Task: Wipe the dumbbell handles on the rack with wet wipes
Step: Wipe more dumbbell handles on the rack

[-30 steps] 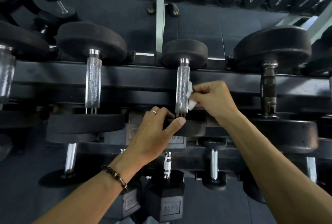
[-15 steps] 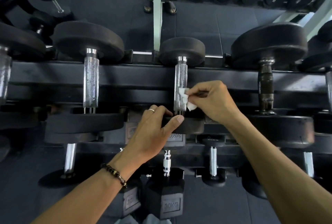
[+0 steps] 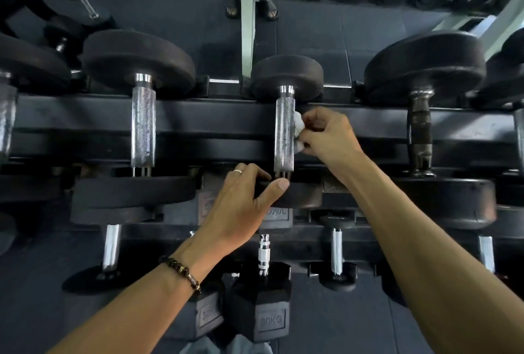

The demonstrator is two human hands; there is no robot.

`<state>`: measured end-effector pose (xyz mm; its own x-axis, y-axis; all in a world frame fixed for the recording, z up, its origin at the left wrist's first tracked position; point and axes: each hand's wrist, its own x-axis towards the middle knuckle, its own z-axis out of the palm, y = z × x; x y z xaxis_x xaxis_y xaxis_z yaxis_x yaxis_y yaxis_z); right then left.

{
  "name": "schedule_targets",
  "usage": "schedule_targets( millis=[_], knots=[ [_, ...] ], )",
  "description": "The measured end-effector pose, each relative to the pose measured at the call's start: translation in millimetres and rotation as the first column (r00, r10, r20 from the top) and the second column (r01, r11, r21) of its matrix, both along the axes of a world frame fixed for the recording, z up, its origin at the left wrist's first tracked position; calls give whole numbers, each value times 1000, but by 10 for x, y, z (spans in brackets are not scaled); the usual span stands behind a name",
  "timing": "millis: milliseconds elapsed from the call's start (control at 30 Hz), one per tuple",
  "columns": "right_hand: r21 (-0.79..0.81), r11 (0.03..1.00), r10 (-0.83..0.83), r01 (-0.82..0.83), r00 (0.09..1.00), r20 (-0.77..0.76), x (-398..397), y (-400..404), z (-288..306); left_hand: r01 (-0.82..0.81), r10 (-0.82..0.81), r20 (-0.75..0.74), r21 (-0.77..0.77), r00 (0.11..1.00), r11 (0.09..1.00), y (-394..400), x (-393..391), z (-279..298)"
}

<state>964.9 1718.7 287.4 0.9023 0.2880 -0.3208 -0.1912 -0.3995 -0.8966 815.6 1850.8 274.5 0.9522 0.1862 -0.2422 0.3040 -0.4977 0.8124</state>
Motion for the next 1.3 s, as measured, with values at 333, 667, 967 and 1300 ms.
schedule_targets(
  millis=[333,667,967,1300],
  knots=[
    [278,948,-49,157,932,-360,241,228,137,20,-20,-6,36,1000,999,2,12,9],
    [504,846,76,175,895,-439,264,235,36,33,-31,-35,49,999,998,-14,14,61],
    [418,905,286,-81,843,-455,174,22,31,48,-46,-47,42,998,998,11,21,52],
    [309,946,266,-96,774,-575,114,-84,-43,54,-52,-51,31,997,998,6,21,51]
  ],
)
